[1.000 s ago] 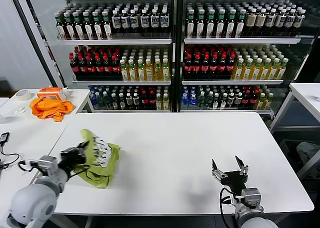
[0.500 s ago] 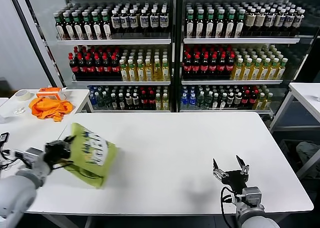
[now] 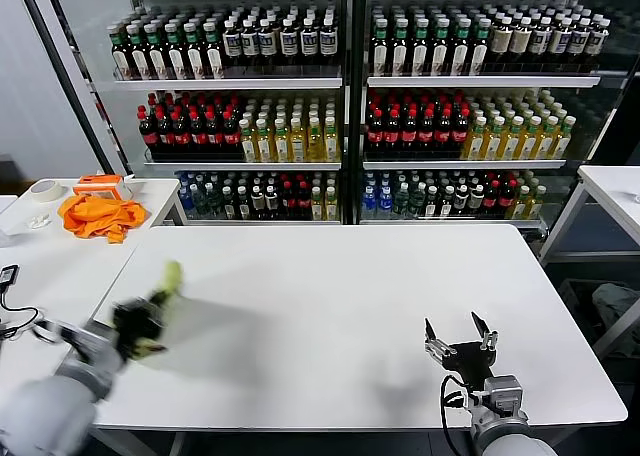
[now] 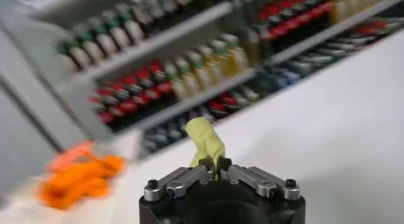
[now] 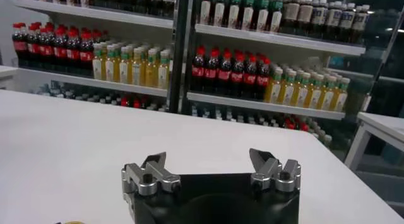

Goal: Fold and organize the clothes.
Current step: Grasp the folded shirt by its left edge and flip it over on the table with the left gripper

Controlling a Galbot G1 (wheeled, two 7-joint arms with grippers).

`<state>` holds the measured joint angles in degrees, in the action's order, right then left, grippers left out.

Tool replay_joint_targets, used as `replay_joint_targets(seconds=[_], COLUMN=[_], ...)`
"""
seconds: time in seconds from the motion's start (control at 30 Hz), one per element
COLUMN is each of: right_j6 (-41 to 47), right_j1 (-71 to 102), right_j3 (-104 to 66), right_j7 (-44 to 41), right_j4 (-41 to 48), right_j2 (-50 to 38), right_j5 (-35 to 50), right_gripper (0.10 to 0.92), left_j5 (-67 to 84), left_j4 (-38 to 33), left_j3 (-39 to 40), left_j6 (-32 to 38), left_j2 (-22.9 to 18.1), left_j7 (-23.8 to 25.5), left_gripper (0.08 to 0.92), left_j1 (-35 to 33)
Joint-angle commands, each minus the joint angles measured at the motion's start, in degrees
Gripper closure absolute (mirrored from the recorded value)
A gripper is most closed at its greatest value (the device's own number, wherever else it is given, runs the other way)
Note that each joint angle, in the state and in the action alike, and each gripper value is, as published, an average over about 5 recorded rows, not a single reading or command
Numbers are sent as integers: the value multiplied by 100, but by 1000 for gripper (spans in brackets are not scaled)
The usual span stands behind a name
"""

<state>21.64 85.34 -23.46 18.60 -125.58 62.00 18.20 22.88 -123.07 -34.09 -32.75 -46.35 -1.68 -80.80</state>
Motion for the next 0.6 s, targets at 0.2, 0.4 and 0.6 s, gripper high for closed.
replay_joint_targets(seconds=[0.2,0.4,0.6], right_j6=[7,11,34], right_j1=[6,37,18], right_j3=[50,-17,-76], right_j7=[0,-1,11], right_j4=[-43,-66,-90], right_j2=[45,-1,-46], right_j5=[-60,-61,-36], right_gripper=[203,203,203], left_j5=[-351,257,1376], left_j4=[5,337,891], left_j3=[2167,2467,2613], left_j6=[48,-28,208], left_j2=[-1905,-2303,-2604], left_j7=[-753,-1254,-1208], left_gripper=[896,896,896], left_j1=[1106,1643,2015])
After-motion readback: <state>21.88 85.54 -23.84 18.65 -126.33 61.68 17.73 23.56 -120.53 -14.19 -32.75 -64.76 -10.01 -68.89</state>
